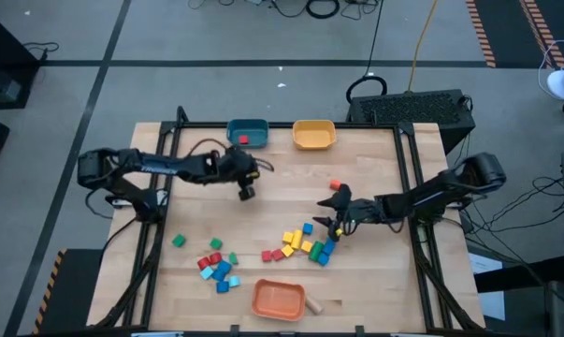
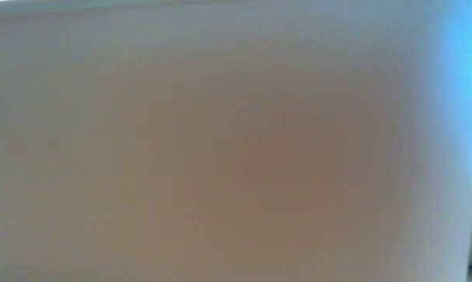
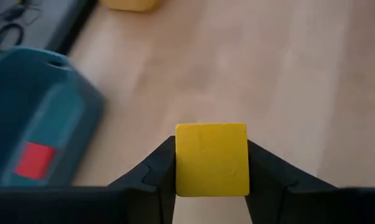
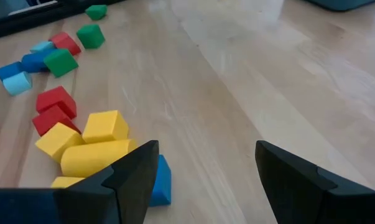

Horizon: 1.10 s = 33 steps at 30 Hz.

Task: Sort blocks by size
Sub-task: Put the yellow square block into the blue bin

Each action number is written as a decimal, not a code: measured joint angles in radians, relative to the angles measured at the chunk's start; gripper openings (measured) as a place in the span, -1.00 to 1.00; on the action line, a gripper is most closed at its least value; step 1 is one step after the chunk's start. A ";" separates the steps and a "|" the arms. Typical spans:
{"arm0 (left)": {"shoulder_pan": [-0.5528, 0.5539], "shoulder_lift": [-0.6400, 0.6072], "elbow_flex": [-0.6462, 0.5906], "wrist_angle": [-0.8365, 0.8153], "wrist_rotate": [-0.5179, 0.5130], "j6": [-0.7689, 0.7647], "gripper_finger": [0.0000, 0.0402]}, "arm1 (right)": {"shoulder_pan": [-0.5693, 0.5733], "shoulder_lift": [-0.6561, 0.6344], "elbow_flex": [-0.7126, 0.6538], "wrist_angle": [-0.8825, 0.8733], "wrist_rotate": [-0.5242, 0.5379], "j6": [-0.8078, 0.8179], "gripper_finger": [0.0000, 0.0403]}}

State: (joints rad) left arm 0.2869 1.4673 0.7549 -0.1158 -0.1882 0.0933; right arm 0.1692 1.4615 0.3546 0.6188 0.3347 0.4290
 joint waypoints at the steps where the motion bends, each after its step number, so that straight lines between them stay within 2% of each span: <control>1: 0.023 0.000 0.008 0.000 0.001 -0.001 -0.31 | 0.000 0.006 0.000 0.009 0.000 -0.001 0.26; 6: 0.139 0.000 0.032 0.002 0.001 -0.044 -0.31 | 0.001 0.014 0.026 -0.020 0.000 0.005 0.26; 12: 0.297 0.000 0.032 0.051 0.001 -0.062 -0.31 | 0.001 0.014 0.107 -0.147 0.000 -0.022 0.26; 17: 0.392 0.000 0.032 0.137 0.094 -0.064 -0.31 | -0.007 0.014 0.182 -0.269 0.000 -0.065 0.26; 21: 0.425 0.000 0.032 0.176 0.111 -0.088 -0.31 | -0.020 0.014 0.214 -0.306 -0.006 -0.097 0.26; 24: 0.436 0.015 0.032 0.187 0.109 -0.112 -0.31 | -0.032 0.014 0.226 -0.306 -0.067 -0.108 0.26; 33: 0.440 0.147 0.031 0.288 0.108 -0.114 -0.15 | -0.033 0.014 0.227 -0.303 -0.075 -0.107 0.26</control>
State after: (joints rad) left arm 0.7265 1.6143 0.7864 0.1721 -0.0799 -0.0204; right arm 0.1360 1.4757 0.5812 0.3157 0.2596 0.3222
